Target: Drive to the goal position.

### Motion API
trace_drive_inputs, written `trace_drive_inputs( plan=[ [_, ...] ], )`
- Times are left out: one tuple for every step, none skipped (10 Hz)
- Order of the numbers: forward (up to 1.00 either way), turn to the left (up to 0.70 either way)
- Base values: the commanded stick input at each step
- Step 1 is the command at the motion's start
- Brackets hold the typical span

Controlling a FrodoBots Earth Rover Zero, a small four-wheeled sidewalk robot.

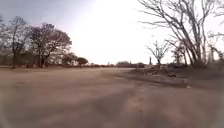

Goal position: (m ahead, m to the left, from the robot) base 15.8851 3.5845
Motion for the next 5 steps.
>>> trace_drive_inputs(
  plan=[
    [0.69, 0.0],
    [0.69, 0.0],
    [0.69, 0.0],
    [0.69, 0.0],
    [0.69, 0.0]
  ],
)
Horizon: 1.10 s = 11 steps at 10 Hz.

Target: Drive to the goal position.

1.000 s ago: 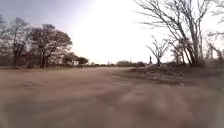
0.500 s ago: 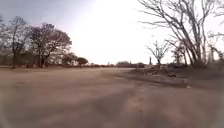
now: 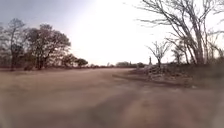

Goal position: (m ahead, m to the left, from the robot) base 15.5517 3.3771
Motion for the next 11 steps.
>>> trace_drive_inputs(
  plan=[
    [0.69, 0.0],
    [0.69, 0.0],
    [0.69, 0.0],
    [0.69, 0.0],
    [0.69, 0.0],
    [0.69, 0.0],
    [0.69, 0.0],
    [0.69, 0.0],
    [0.69, 0.0],
    [0.69, 0.0],
    [0.69, 0.0]
  ],
)
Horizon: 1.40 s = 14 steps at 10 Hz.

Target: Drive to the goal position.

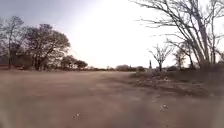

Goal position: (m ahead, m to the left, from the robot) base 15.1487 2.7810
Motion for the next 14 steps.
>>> trace_drive_inputs(
  plan=[
    [0.69, 0.0],
    [0.69, 0.0],
    [0.69, 0.0],
    [0.69, 0.0],
    [0.69, 0.0],
    [0.69, 0.0],
    [0.69, 0.0],
    [0.69, 0.0],
    [0.69, 0.0],
    [0.69, 0.0],
    [0.69, 0.0],
    [0.69, 0.0],
    [0.69, 0.0],
    [0.69, 0.0]
  ],
)
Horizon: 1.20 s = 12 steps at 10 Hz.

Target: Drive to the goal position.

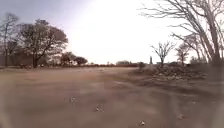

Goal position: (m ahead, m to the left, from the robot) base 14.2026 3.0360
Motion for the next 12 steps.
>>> trace_drive_inputs(
  plan=[
    [0.69, 0.0],
    [0.69, 0.0],
    [0.69, 0.0],
    [0.69, 0.0],
    [0.69, 0.0],
    [0.69, 0.0],
    [0.69, 0.0],
    [0.69, 0.0],
    [0.69, 0.0],
    [0.69, 0.05],
    [0.69, 0.22],
    [0.69, 0.34]
  ],
)
